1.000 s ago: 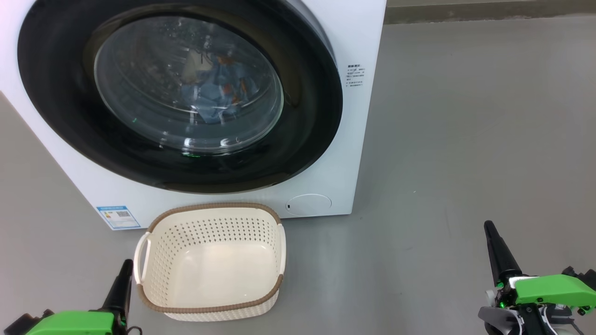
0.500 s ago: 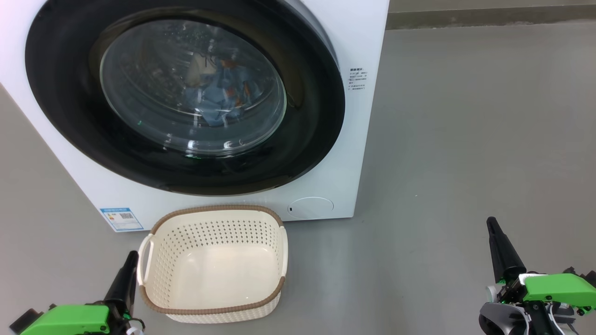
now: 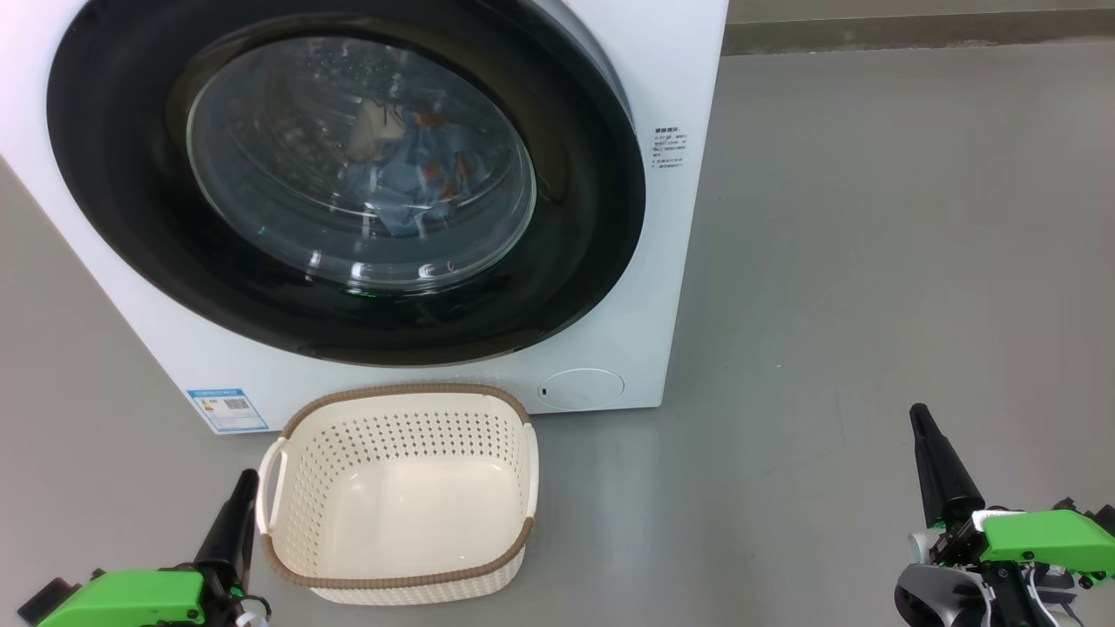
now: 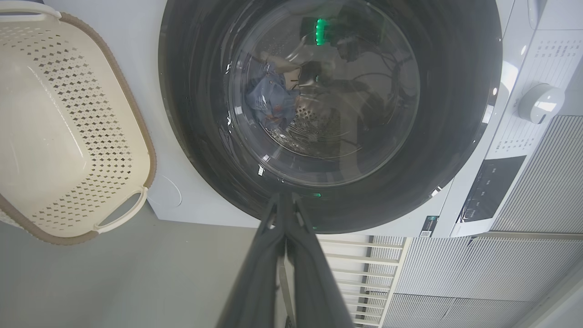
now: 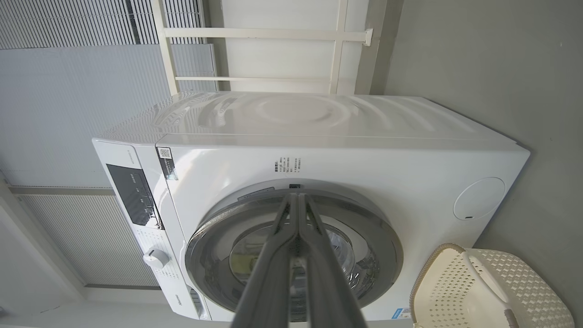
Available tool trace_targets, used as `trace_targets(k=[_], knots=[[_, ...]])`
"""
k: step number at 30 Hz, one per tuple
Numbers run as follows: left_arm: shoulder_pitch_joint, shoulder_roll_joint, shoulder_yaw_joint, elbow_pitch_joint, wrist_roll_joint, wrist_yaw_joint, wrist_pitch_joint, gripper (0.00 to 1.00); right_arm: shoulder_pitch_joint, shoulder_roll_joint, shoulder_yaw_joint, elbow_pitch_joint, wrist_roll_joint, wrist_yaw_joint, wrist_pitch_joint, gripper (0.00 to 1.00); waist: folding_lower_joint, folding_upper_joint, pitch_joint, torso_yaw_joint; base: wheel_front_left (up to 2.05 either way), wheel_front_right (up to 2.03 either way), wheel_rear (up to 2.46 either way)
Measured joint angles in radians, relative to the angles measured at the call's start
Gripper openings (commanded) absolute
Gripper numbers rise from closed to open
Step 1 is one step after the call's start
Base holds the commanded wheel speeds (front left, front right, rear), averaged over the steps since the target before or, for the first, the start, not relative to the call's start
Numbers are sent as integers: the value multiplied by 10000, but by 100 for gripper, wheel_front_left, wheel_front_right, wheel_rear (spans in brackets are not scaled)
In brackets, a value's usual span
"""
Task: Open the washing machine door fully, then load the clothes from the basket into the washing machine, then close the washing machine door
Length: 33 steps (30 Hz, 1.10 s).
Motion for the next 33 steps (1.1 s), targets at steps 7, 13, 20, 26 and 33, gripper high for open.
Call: trace_targets(k=[7, 13, 20, 26, 33], knots=[[0, 0, 2, 0, 0, 0, 0, 0, 0, -138, 199, -35, 127, 0, -113, 0, 0, 0, 1, 0, 0, 0, 0], [-1, 0, 2, 0, 0, 0, 0, 0, 1, -272, 336, -75, 180, 0, -245, 0, 0, 0, 2, 1, 0, 0, 0], [-1, 0, 2, -2, 0, 0, 0, 0, 1, -389, 570, -125, 497, 0, -414, 0, 0, 0, 4, 1, 0, 0, 0], [-1, 0, 4, -2, 0, 0, 0, 0, 1, -533, 708, -167, 608, 0, -535, 0, 0, 0, 5, 1, 0, 0, 0], [-2, 0, 4, -2, 0, 0, 0, 0, 1, -660, 934, -228, 754, 0, -715, 0, 0, 0, 6, 2, 0, 0, 0]])
